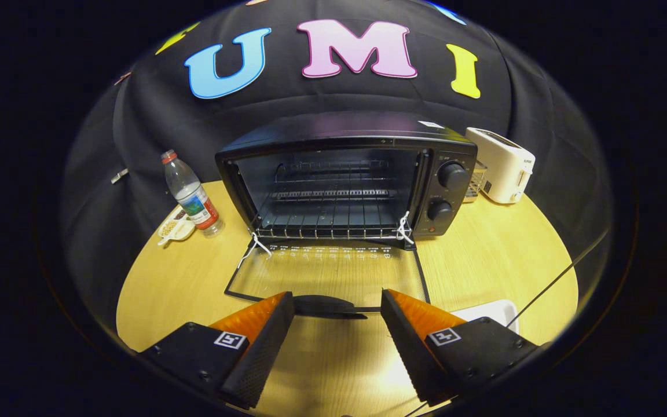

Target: Open the toaster oven, put the food inside, and close the toaster oven door.

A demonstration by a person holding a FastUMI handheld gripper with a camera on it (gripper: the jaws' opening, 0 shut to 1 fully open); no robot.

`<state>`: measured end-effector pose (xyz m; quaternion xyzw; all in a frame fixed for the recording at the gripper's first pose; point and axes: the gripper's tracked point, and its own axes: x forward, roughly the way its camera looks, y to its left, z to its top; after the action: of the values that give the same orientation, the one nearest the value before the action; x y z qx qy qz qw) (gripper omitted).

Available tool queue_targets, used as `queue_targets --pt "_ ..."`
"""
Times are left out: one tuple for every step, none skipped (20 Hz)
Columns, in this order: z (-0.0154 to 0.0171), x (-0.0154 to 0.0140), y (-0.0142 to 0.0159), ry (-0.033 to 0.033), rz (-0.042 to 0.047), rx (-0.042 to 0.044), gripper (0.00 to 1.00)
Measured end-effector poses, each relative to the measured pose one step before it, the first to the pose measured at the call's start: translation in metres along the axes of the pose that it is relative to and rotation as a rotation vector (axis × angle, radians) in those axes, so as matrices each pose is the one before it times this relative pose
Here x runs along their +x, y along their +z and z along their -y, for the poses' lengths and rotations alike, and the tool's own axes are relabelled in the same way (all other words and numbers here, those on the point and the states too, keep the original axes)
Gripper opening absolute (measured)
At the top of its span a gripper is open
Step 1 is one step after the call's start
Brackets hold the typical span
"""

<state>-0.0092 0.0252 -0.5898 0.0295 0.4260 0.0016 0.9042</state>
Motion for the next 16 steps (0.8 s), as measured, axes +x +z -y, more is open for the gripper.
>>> queue_targets --pt "0.01222 -0.00781 0.00681 0.00289 0.01841 0.00655 0.98" --pt "0.01789 -0.00800 0.00744 -0.00779 0.01716 0.00502 0.98" --pt "0.02204 -0.00769 0.00493 -0.02386 0.01186 -0.00064 0.97" --pt "0.02757 -0.00638 0.00339 -0.03526 0.00364 -0.00101 0.96" --pt "0.03406 -0.00644 0.00115 -0.04462 -0.00536 0.00247 0.96" --pt "0.03136 -0.00672 0.00134 -0.03860 -0.00606 0.01368 0.96" --pt "0.02618 -0.00650 0.00005 -0.03531 -0.01012 0.01993 0.96" --pt "0.02483 -0.00382 -0.00342 -0.03086 -0.01810 0.01810 0.96" --pt "0.02172 -0.00162 -0.00531 -0.02518 -0.01829 0.01207 0.98" --pt "0.01937 -0.00133 -0.00657 -0.01914 -0.01582 0.00738 0.98" --pt "0.01332 -0.00034 -0.00735 -0.00641 -0.02314 0.00261 0.98" --pt "0.01019 0.00322 -0.01237 -0.00164 -0.03239 -0.00647 0.98" --pt "0.00661 0.00243 -0.01512 0.00492 -0.04066 -0.01299 0.98" --pt "0.00174 0.00565 -0.01349 0.01693 -0.03984 -0.01539 0.98" --pt "0.00036 0.00518 -0.01069 0.01789 -0.03083 -0.01172 0.98" --pt "-0.00131 0.00505 -0.00706 0.01010 -0.01861 -0.00862 0.95"
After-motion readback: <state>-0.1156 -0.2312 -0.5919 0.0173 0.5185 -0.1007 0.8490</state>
